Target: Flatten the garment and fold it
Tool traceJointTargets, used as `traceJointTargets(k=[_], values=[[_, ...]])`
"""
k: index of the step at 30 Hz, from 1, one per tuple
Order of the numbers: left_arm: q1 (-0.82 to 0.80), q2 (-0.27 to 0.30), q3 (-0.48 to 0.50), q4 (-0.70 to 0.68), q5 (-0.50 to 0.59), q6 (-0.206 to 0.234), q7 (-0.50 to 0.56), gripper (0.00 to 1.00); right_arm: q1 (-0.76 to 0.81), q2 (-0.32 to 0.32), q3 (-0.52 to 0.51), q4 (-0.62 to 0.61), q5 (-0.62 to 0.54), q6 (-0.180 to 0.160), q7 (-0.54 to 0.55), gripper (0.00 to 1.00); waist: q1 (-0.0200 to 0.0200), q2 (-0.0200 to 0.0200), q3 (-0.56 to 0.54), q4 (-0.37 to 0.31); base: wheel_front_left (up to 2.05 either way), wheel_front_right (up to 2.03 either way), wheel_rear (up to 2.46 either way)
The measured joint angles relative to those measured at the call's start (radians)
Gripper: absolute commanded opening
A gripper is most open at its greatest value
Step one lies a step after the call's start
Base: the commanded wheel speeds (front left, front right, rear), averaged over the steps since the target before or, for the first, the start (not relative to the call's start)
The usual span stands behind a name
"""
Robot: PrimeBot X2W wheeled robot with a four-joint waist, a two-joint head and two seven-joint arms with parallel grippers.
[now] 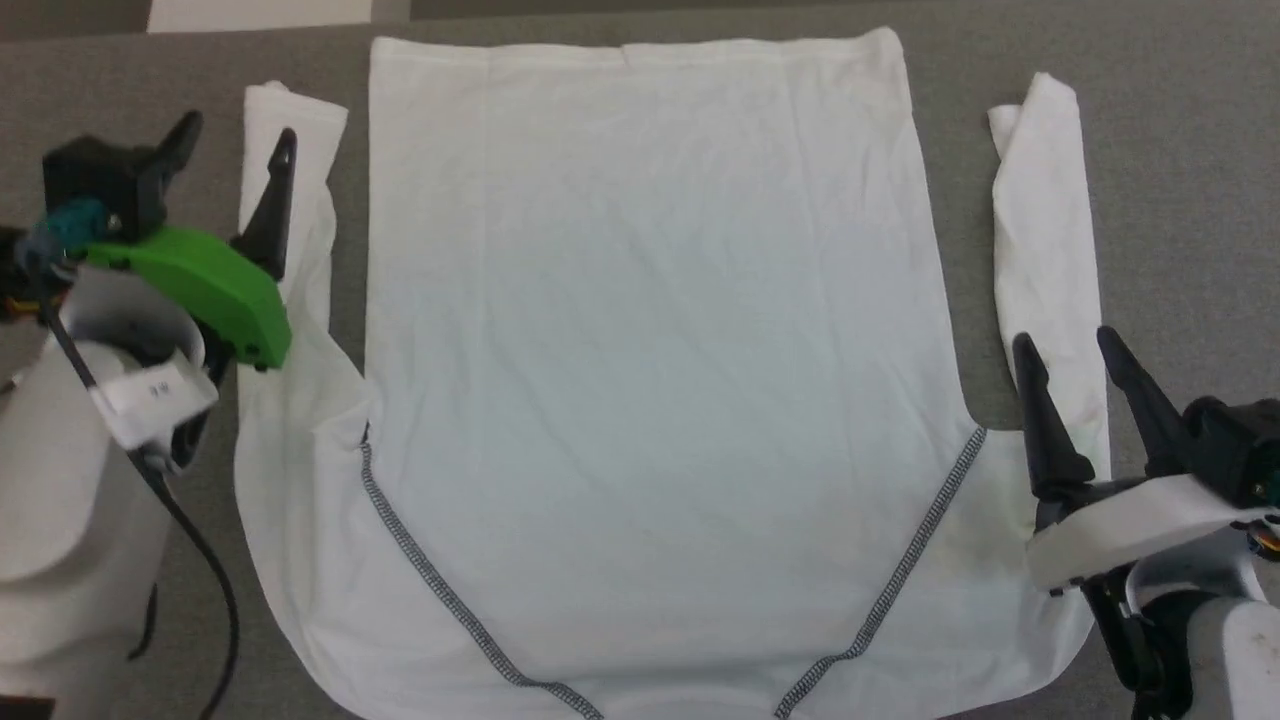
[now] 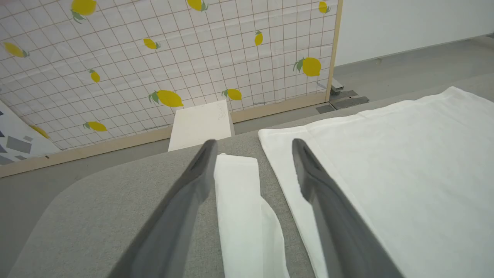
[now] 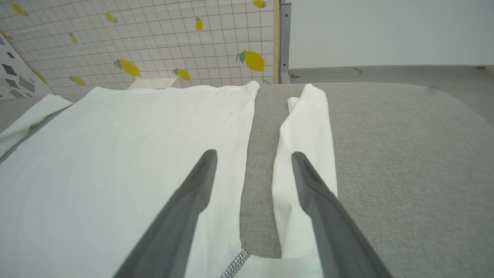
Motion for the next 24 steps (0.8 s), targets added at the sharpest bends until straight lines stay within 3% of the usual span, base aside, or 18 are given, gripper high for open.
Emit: traceJointTargets(k=[4, 10, 22, 23, 24], values=[[-0.149, 0.012, -0.011, 0.081, -0.053, -0.067, 0.139, 1.00, -0.048, -0.001, 0.016, 0.014, 0.001, 0.000, -0.019, 1.00, 0.0000, 0.0000, 0.065, -0.025, 0.00, 0.00, 0.00], [-0.299, 0.025, -0.007, 0.161, -0.125, -0.079, 0.351, 1.00, -0.101, 0.002, 0.044, 0.024, 0.004, 0.000, -0.032, 1.00, 0.0001, 0.0000, 0.154, -0.070, 0.00, 0.00, 0.00], [-0.359, 0.099, -0.007, 0.212, -0.087, 0.097, 0.603, 1.00, -0.135, 0.012, 0.069, 0.038, 0.014, 0.000, -0.055, 1.00, 0.0001, 0.0000, 0.253, -0.158, 0.00, 0.00, 0.00], [-0.364, 0.112, 0.000, 0.202, -0.081, 0.131, 0.625, 0.89, -0.136, 0.012, 0.072, 0.040, 0.016, 0.000, -0.060, 1.00, 0.0002, 0.0000, 0.263, -0.167, 0.00, 0.00, 0.00], [-0.363, 0.117, 0.002, 0.197, -0.076, 0.146, 0.632, 0.69, -0.137, 0.012, 0.073, 0.041, 0.017, 0.000, -0.060, 1.00, 0.0001, 0.0000, 0.267, -0.171, 0.00, 0.00, 0.00]])
